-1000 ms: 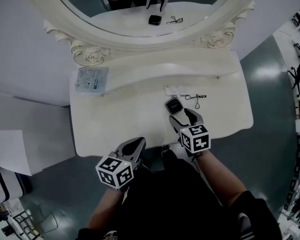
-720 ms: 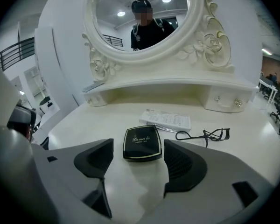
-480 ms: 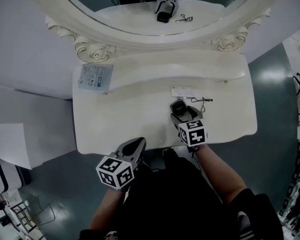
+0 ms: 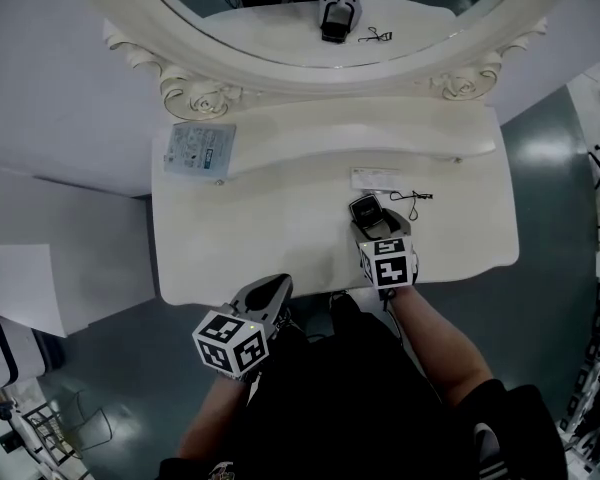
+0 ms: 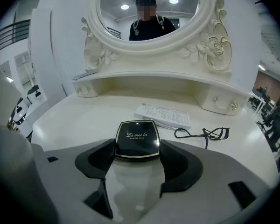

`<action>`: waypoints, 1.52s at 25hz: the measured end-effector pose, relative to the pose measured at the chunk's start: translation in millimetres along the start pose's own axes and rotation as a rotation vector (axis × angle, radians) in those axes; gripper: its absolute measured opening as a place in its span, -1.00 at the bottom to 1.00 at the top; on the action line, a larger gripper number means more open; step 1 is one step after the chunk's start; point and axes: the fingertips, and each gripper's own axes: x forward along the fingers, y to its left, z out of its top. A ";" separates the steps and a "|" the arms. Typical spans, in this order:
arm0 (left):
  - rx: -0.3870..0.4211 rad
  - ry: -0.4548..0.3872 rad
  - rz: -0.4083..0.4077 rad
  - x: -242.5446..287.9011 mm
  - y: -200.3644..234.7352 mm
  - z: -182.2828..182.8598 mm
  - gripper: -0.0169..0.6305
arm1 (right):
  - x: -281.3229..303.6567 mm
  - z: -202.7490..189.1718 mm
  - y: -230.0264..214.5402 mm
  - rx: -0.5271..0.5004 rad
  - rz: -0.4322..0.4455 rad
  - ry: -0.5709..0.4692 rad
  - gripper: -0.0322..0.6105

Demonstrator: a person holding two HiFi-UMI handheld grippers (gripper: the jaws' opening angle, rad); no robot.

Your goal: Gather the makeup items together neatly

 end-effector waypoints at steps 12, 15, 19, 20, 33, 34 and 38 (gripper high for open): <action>0.045 0.031 -0.036 -33.1 9.3 -7.9 -0.92 | -12.3 15.6 53.3 0.078 -0.023 -0.065 0.11; 0.055 0.042 -0.040 -45.6 16.0 -11.7 -0.92 | -12.5 19.1 75.1 0.082 -0.018 -0.081 0.11; 0.063 0.056 -0.039 -64.8 27.3 -17.9 -0.92 | -10.5 22.4 102.4 0.091 -0.023 -0.090 0.11; 0.066 0.058 -0.038 -69.8 30.1 -19.7 -0.92 | -9.5 23.2 109.2 0.097 -0.024 -0.092 0.11; 0.098 0.087 -0.020 -132.7 78.5 -39.2 -0.92 | 10.7 31.8 175.1 0.171 -0.076 -0.122 0.11; 0.101 0.087 -0.020 -136.2 81.6 -39.8 -0.92 | 11.8 31.8 177.0 0.179 -0.085 -0.122 0.11; 0.106 0.087 -0.021 -148.3 91.5 -42.6 -0.92 | 16.1 29.6 182.6 0.185 -0.114 -0.117 0.11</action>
